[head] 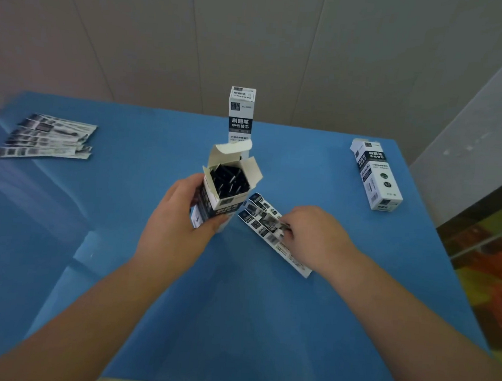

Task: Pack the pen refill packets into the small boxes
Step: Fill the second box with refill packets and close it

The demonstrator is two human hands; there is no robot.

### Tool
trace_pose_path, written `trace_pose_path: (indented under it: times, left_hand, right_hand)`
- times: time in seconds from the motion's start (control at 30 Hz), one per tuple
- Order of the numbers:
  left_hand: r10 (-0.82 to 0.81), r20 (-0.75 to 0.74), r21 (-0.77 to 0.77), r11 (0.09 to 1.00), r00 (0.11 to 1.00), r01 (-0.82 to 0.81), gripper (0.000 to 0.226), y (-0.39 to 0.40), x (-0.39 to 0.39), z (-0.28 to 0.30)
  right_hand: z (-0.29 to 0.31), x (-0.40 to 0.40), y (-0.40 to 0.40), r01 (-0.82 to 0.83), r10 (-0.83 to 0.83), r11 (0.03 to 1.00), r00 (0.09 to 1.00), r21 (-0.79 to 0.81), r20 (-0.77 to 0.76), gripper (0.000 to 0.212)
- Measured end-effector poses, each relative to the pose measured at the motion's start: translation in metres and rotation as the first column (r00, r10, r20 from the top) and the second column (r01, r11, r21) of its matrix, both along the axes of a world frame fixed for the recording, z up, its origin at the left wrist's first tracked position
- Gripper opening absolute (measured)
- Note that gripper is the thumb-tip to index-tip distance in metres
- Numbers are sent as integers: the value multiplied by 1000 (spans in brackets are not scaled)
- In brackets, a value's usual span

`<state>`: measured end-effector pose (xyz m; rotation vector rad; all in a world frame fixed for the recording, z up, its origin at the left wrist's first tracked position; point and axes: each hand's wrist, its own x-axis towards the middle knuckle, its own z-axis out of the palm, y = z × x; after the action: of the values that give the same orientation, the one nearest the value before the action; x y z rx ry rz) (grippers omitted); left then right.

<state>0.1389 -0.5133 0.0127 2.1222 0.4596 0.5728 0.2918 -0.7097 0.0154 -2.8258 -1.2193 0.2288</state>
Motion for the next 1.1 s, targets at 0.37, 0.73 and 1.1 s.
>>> trace_pose_path:
  times: [0.37, 0.73, 1.1]
  left_hand:
    - [-6, -4, -20, 1000, 1000, 6, 55, -7, 1, -8]
    - [-31, -6, 13, 999, 1000, 31, 59, -13, 4, -5]
    - [-25, -20, 86, 996, 999, 27, 59, -12, 5, -8]
  right_hand:
    - [53, 8, -19, 340, -231, 817, 933, 465, -276, 11]
    - [89, -29, -31, 485, 148, 202, 844, 851, -516, 17]
    - [97, -57, -3, 326, 5, -152, 944, 933, -329, 10]
